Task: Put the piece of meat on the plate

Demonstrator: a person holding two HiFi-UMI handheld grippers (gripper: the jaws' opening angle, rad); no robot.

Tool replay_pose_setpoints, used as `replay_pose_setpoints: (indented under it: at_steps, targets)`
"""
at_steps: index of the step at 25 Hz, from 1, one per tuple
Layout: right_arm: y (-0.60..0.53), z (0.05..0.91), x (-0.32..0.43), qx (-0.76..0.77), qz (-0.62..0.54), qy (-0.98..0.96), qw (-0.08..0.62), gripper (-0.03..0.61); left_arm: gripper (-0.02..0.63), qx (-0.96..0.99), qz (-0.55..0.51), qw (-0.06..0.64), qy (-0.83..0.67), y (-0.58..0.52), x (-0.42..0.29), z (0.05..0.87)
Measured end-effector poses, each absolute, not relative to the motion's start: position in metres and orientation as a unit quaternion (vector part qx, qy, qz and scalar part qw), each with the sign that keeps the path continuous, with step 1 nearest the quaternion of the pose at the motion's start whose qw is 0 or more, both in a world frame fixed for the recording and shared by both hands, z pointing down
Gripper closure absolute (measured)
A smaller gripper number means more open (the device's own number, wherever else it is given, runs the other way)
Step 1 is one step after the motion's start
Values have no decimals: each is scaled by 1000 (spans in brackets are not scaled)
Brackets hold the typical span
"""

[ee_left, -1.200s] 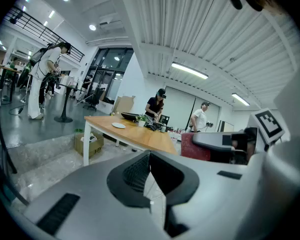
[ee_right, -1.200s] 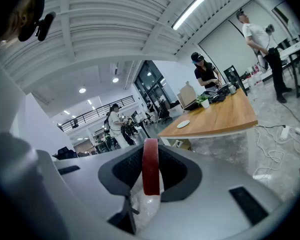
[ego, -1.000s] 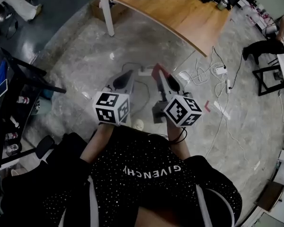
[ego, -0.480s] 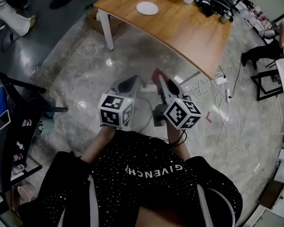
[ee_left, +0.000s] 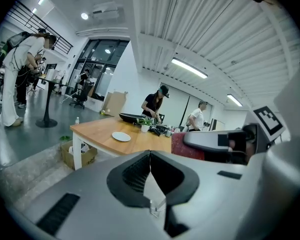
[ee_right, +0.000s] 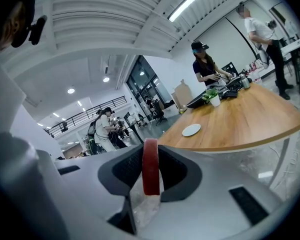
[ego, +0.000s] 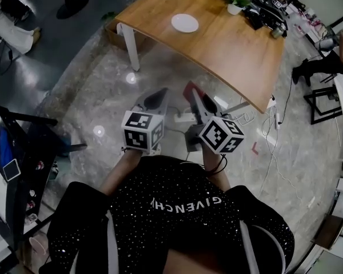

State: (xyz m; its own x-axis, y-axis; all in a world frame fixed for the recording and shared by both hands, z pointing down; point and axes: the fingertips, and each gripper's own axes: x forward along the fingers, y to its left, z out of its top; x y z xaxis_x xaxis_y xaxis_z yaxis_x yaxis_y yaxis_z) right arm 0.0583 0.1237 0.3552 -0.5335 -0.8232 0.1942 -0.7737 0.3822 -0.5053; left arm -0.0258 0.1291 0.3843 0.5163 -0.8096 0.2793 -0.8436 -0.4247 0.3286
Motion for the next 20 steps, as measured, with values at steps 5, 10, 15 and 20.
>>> replay_pose_setpoints:
  at_steps: [5,10,15,20]
  targets:
    - [107,354,46,-487,-272,829,42,485,603,849,36,215,-481,109,-39,386]
    - [103,361,47,-493,-284,821,44,485,603,853,29,205,-478,104,-38,379]
    - [99,358,47,-495,-280,821,44,485,603,848,49,208,-485,98,-44,388]
    - [96,361,51,-500,-280,818,43,485,603,845,50,213,-488,97,-45,392]
